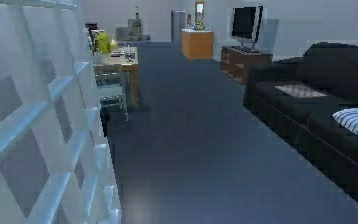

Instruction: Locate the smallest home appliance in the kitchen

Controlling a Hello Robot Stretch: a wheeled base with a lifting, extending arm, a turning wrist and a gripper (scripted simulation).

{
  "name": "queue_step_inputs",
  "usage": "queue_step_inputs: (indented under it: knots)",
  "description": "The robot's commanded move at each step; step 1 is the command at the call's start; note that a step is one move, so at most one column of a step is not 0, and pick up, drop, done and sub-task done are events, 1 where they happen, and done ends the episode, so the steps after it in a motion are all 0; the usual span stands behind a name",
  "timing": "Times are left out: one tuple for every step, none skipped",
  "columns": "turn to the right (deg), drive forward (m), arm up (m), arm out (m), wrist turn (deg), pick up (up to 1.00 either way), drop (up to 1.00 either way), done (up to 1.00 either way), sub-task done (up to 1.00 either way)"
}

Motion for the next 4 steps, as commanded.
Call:
queue_step_inputs:
  knots:
    - [0.0,1.0,0.0,0.0,0.0,0.0,0.0,0.0,0.0]
    - [0.0,1.0,0.0,0.0,0.0,0.0,0.0,0.0,0.0]
    - [-3.0,0.0,0.0,0.0,0.0,0.0,0.0,0.0,0.0]
    - [0.0,1.0,0.0,0.0,0.0,0.0,0.0,0.0,0.0]
